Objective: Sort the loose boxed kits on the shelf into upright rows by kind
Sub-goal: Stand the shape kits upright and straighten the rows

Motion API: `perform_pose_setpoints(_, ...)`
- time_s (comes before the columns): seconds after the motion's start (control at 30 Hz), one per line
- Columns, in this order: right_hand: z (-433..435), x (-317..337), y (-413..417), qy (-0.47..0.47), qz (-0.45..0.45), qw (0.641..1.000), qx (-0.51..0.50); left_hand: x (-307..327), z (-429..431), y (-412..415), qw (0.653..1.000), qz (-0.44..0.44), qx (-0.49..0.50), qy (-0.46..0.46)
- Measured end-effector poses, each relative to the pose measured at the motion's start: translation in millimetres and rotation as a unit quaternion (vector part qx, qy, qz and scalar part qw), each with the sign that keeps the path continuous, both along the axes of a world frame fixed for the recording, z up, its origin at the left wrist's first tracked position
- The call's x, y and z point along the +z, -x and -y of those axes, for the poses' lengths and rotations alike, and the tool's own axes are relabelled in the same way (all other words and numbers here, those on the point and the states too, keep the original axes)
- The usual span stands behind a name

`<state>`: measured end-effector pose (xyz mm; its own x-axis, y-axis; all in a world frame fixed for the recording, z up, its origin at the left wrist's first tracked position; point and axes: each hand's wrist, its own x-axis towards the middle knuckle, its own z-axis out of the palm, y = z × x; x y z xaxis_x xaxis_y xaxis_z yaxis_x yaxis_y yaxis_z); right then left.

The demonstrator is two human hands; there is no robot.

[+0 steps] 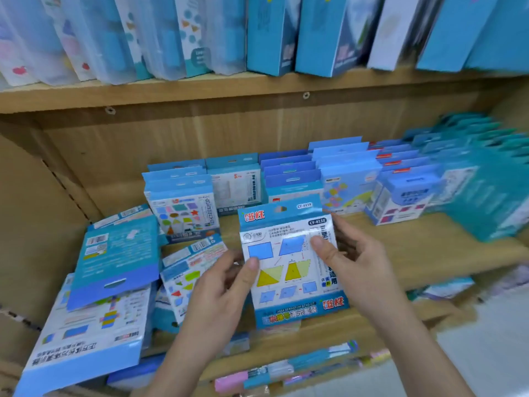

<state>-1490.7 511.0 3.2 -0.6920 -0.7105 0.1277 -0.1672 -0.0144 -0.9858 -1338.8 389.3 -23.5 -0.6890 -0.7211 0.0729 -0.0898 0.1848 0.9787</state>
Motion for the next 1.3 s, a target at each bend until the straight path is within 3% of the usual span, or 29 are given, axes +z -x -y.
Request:
perform_pose_setpoints(0.2, -33, -9, 37, -0.036, -0.055, 0.997, -0.028, -9, -31, 36, 0.999, 0.008, -0.023, -0.022)
perform_pose_setpoints(0.4, -70, -19, 93, -0.094, -0.104, 0.990, 0.017, -20, -68, 85, 0.998, 0.056, -0.010, 0.008)
perform_pose_setpoints(0.63, -106, -31, 164, -0.111, -0.037, 0.986, 0.115, -29, -105, 147, 0.996, 0.079, 0.044, -0.011)
perform_pose_setpoints(0.83, -119, -46, 203, -0.098, 0.003, 0.987, 0.130, -39, -124, 178, 0.995, 0.064, 0.071, -0.041)
perform_pose_setpoints(1.1, -113, -37, 211, -0.044, -0.054, 0.988, 0.137, -32, -128, 188, 0.989, 0.099, 0.089, 0.068)
perform_pose_setpoints(1.3, -99, -19, 214, -0.079, -0.136, 0.973, 0.167, -31, -116, 181, 0.984, 0.110, 0.087, 0.110)
